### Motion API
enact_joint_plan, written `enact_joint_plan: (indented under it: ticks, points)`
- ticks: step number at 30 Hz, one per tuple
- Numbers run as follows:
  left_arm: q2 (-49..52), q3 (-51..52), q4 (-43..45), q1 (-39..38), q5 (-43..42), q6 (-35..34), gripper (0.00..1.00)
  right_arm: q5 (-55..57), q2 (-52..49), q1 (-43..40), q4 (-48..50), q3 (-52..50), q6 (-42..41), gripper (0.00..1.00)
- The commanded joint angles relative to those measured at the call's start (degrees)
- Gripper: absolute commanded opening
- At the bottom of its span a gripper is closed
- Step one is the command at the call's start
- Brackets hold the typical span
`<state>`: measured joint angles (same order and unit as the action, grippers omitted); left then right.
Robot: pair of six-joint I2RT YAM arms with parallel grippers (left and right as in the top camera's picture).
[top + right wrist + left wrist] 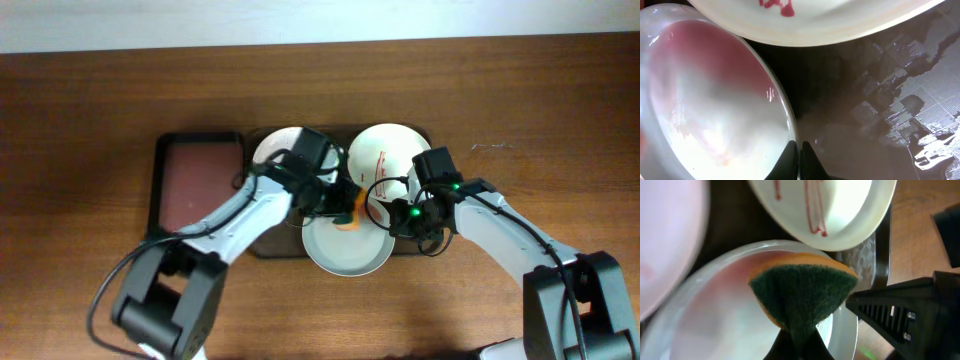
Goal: Clean dirty plates on tray and stack at the side
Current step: 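Scrub the front plate with the sponge in the left gripper, then return the sponge to the small tray with the left gripper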
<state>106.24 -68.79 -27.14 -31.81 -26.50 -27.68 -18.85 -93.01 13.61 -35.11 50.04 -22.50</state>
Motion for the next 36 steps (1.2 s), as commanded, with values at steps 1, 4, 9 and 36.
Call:
enact_joint_plan:
  ticks: [1,4,9,36]
  points:
    - [4.8,0.1,2.8,-3.0,0.3,-1.4,0.0,1.6,0.0,0.3,0.0,0.9,-0.3,0.04]
    - [7.7,0.1,6.1,-4.4,0.9,-1.4,0.0,1.6,0.0,0.3,0.0,0.9,-0.3,0.04]
    - [7.7,-0.4,6.9,2.1,3.8,-1.4,0.0,1.6,0.0,0.3,-0.2,0.9,-0.3,0.04]
    - [-11.8,2.8,-19.2,27.6,31.9,24.7,0.0,1.6,-0.1,6.0,-1.5,0.1,-0.3,0.06]
